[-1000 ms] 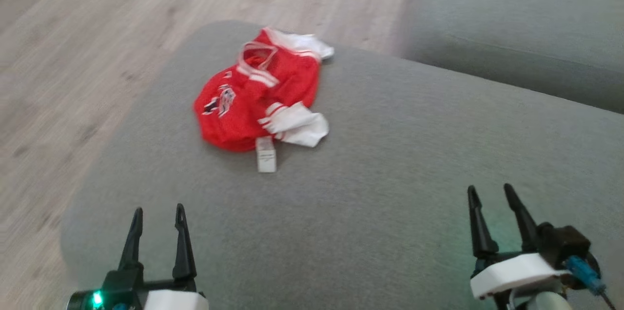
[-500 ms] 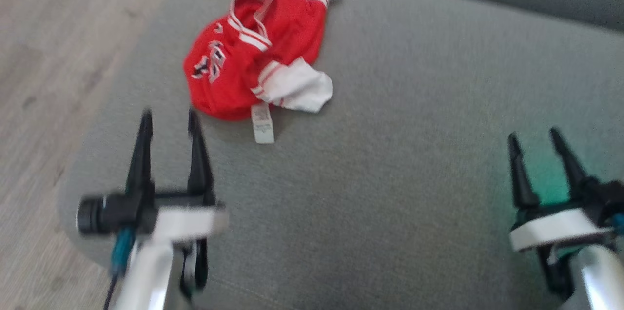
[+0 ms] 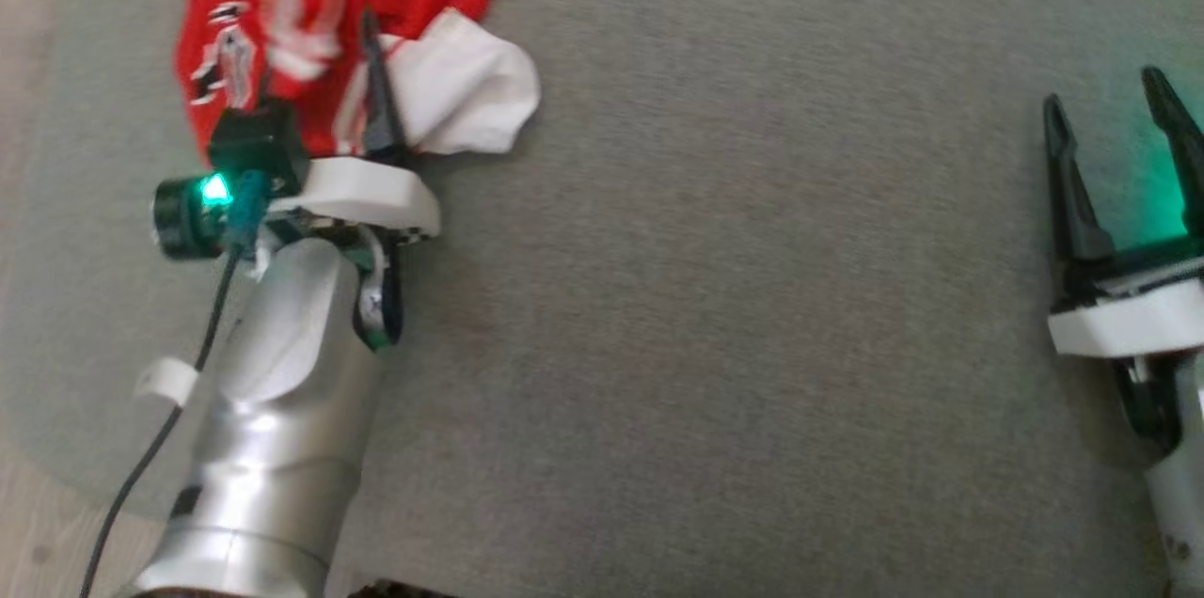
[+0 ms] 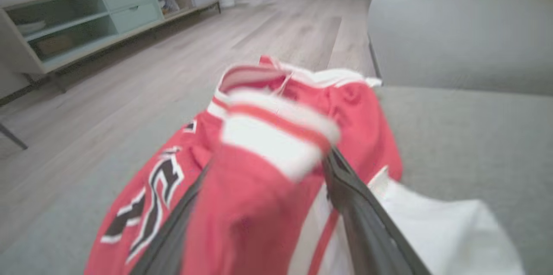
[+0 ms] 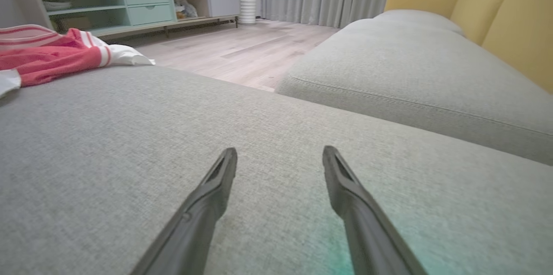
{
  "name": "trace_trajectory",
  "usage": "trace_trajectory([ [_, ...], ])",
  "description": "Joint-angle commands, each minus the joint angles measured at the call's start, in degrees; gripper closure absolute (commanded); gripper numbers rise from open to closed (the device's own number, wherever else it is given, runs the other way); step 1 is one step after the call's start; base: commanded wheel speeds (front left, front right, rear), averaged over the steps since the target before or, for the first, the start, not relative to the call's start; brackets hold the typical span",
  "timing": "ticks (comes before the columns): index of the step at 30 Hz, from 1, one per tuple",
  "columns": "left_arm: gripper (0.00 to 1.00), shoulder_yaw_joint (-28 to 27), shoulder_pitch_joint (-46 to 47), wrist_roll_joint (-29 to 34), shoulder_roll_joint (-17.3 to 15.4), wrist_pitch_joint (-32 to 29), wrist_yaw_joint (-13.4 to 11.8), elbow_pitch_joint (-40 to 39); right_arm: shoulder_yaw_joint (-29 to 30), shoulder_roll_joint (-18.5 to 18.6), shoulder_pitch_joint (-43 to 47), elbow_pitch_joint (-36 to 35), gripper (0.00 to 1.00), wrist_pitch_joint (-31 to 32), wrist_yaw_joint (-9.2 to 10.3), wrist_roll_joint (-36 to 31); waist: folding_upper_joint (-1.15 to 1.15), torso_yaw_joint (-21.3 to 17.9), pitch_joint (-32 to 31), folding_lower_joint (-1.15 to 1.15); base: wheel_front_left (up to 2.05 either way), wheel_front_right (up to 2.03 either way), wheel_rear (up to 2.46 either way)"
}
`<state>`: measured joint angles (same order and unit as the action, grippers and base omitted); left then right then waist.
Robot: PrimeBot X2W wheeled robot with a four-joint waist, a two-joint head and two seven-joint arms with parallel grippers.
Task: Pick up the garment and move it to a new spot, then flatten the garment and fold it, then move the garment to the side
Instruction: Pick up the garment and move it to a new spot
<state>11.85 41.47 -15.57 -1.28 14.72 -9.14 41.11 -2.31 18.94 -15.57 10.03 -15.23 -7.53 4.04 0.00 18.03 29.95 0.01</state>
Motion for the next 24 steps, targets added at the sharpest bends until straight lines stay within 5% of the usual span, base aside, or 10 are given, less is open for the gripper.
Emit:
trace_trajectory([
  [1, 0.0, -2.2, 1.1, 0.3, -1.9, 0.3, -0.4, -1.0, -1.1, 0.8, 1.2, 1.6, 0.0, 0.2, 0.04, 0.0, 0.0, -2.1, 1.3, -0.01, 0.0, 0.0, 0.0],
  [2, 0.0, -3.0, 2.1, 0.4, -2.1, 0.3, -0.7, 0.5, -1.4, 0.6, 1.0, 1.6, 0.0, 0.2, 0.04, 0.1, 0.0, -2.6, 1.2, -0.01, 0.0, 0.0, 0.0],
  [4, 1.0, -4.1, 2.8, 0.8, -2.6, 0.3, -0.5, 2.3, -1.8, 0.0, 0.9, 1.8, 0.0, 0.2, 0.04, 0.2, 0.0, -3.5, 0.7, -0.01, 0.0, 0.0, 0.0],
  [11, 1.0, -6.5, 1.4, 4.6, -5.3, 0.3, 1.4, -2.1, -2.1, -3.0, 1.5, 2.7, 0.0, 0.2, 0.04, 0.6, 0.0, -6.3, -4.4, -0.01, 0.0, 0.0, 0.0],
  [24, 1.0, -4.5, 1.9, 9.1, -8.6, 0.3, 10.6, -20.8, -1.3, -12.2, 8.9, 3.5, 0.0, 0.2, 0.04, 2.6, 0.0, -16.6, -27.3, -0.01, 0.0, 0.0, 0.0],
])
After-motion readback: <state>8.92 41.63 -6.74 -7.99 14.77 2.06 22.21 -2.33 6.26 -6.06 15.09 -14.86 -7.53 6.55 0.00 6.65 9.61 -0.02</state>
